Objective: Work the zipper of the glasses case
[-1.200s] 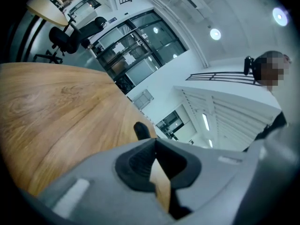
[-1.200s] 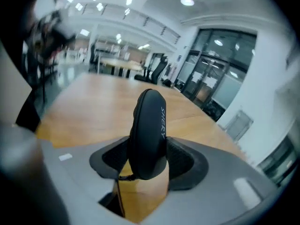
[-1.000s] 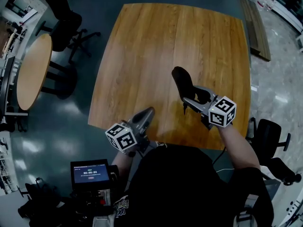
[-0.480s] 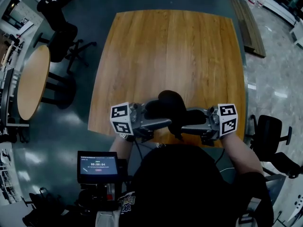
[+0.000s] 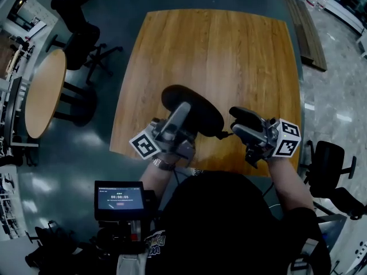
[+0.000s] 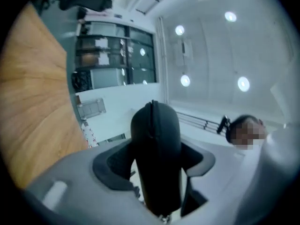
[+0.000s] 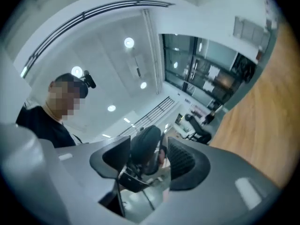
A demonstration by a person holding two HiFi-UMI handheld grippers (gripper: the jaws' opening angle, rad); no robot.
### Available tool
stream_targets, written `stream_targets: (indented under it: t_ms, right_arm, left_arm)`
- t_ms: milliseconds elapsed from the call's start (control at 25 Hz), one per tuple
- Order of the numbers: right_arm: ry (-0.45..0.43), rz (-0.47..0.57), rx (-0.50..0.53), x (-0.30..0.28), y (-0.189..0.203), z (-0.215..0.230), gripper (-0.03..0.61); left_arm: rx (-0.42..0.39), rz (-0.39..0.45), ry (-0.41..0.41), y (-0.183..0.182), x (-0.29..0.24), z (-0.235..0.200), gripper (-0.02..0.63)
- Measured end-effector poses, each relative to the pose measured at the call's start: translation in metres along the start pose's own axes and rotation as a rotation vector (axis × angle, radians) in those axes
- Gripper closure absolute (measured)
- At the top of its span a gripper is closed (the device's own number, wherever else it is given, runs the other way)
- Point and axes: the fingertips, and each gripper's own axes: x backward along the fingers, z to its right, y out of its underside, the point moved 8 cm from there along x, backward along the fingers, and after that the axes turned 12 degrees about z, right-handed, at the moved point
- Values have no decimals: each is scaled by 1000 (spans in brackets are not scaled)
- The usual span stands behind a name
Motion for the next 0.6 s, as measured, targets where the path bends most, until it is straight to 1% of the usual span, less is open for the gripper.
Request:
stream_targets:
  t_ms: [40, 80, 160, 200, 240, 320, 360, 440, 520, 600]
  right_arm:
    - [66, 15, 102, 3, -5, -1, 341]
    - [137, 7, 223, 4, -5, -4, 349]
    - [254, -68, 484, 1, 7, -10, 370]
    - [283, -113, 579, -2, 19, -13, 411]
    - [287, -148, 627, -5, 31, -16, 432]
    - [243, -175, 628, -13, 51, -25, 478]
    - [214, -173, 627, -18, 56, -30, 484]
    - [180, -175, 676, -26, 57, -41, 502]
    - [194, -205, 763, -28, 56, -50, 500]
    - [244, -229, 866, -29, 57, -53, 500]
  left_arm:
    - [63, 98, -46, -8, 3, -5, 341]
    - [130, 189, -91, -15, 6, -9, 341]
    - [255, 339, -166, -23, 12, -16, 342]
    - [302, 388, -190, -24, 15, -18, 342]
    - [335, 415, -206, -22, 18, -20, 342]
    - [368, 423, -234, -14, 23, -23, 342]
    - [377, 417, -251, -9, 25, -25, 342]
    - [378, 420, -288, -1, 29, -30, 344]
    - [360, 454, -331, 2, 34, -33, 344]
    - [342, 508, -370, 4, 38, -36, 345]
